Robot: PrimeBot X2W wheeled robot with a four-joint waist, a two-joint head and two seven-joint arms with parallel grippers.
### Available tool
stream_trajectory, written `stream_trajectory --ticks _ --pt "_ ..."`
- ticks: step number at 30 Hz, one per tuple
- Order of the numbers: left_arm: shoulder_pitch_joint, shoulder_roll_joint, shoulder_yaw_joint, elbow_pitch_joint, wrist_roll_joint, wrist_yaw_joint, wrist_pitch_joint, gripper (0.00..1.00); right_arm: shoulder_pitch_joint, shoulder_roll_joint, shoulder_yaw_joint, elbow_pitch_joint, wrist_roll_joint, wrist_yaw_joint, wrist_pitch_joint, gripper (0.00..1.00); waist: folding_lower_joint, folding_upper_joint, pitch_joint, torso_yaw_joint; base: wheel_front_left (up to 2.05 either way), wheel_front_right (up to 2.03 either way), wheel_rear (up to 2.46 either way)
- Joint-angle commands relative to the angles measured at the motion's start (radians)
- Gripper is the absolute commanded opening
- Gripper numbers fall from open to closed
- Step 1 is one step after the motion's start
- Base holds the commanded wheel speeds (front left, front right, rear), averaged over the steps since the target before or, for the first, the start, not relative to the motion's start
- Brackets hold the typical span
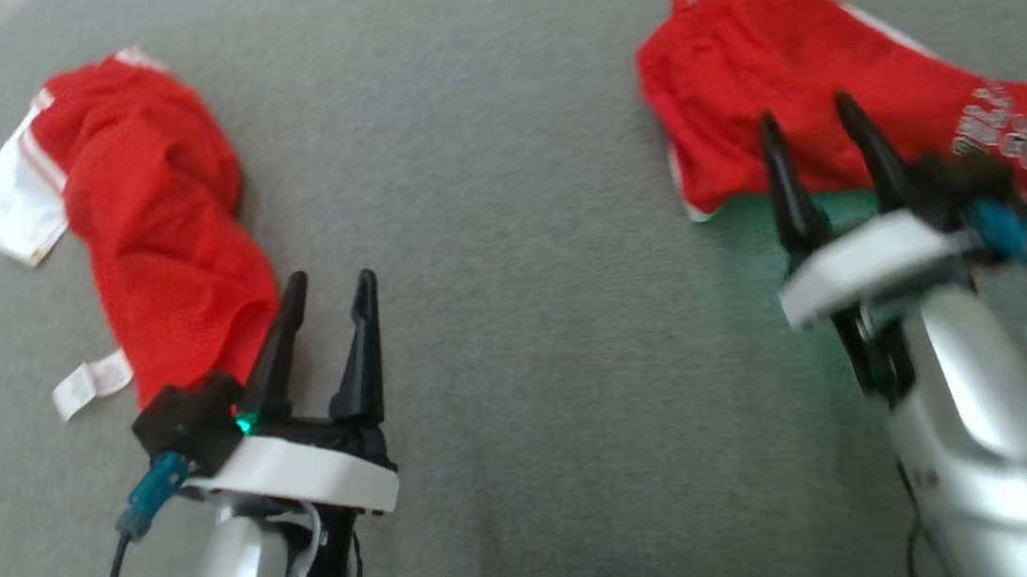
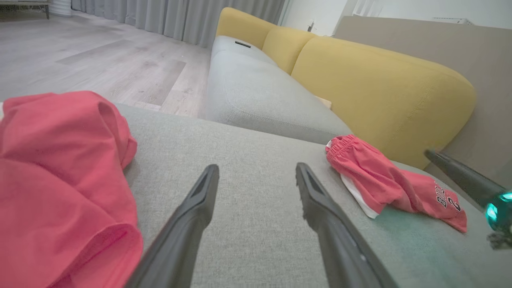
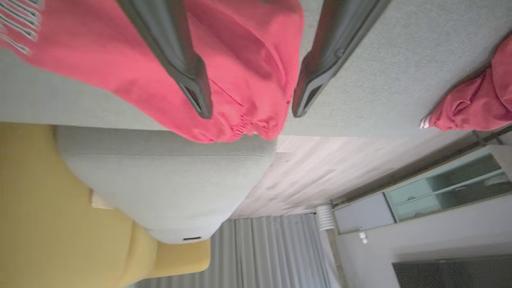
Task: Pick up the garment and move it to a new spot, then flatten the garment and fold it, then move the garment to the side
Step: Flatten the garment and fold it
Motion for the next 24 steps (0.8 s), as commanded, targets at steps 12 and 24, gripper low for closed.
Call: stream_trajectory --ticks 12,24 --pt "-0.087 0.007 -0.044 -0.025 -0.058 0.006 -0.005 1.00 -0.336 0.002 -0.070 0.285 -0.212 -0.001 0.230 1.00 0.0000 0.0000 0.089 0.175 0.00 0.00 0.00" --pt "-0.076 0.007 -0.032 -0.021 -0.053 0.014 -0.005 1.00 -0.441 0.002 -0.120 0.434 -0.271 -0.001 0.084 0.00 0.0000 0.0000 0.078 0.148 0.00 0.00 0.00"
